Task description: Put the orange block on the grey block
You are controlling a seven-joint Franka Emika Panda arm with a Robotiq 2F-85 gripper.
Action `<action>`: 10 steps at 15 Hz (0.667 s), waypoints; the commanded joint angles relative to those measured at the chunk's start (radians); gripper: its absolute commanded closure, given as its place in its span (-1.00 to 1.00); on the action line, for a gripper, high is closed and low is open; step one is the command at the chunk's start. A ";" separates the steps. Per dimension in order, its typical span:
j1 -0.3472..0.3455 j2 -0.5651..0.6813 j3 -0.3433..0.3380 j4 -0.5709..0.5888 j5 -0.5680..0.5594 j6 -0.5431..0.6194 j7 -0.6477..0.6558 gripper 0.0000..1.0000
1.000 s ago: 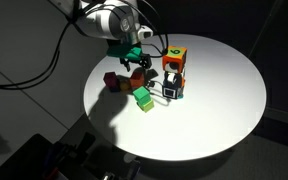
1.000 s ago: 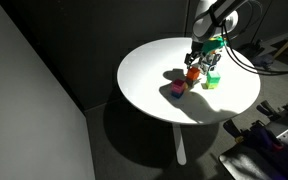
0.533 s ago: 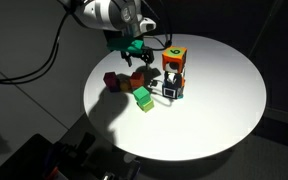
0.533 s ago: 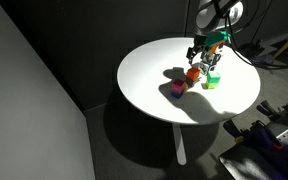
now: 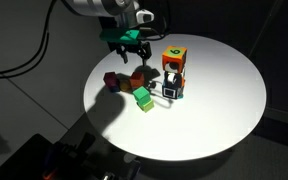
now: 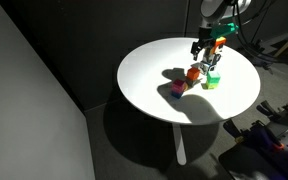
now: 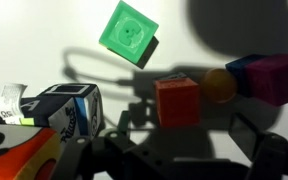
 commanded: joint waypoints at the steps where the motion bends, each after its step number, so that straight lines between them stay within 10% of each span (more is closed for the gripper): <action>1: 0.007 -0.082 -0.014 -0.064 -0.017 -0.061 0.044 -1.00; 10: 0.000 -0.197 -0.028 -0.163 -0.021 -0.146 0.066 -1.00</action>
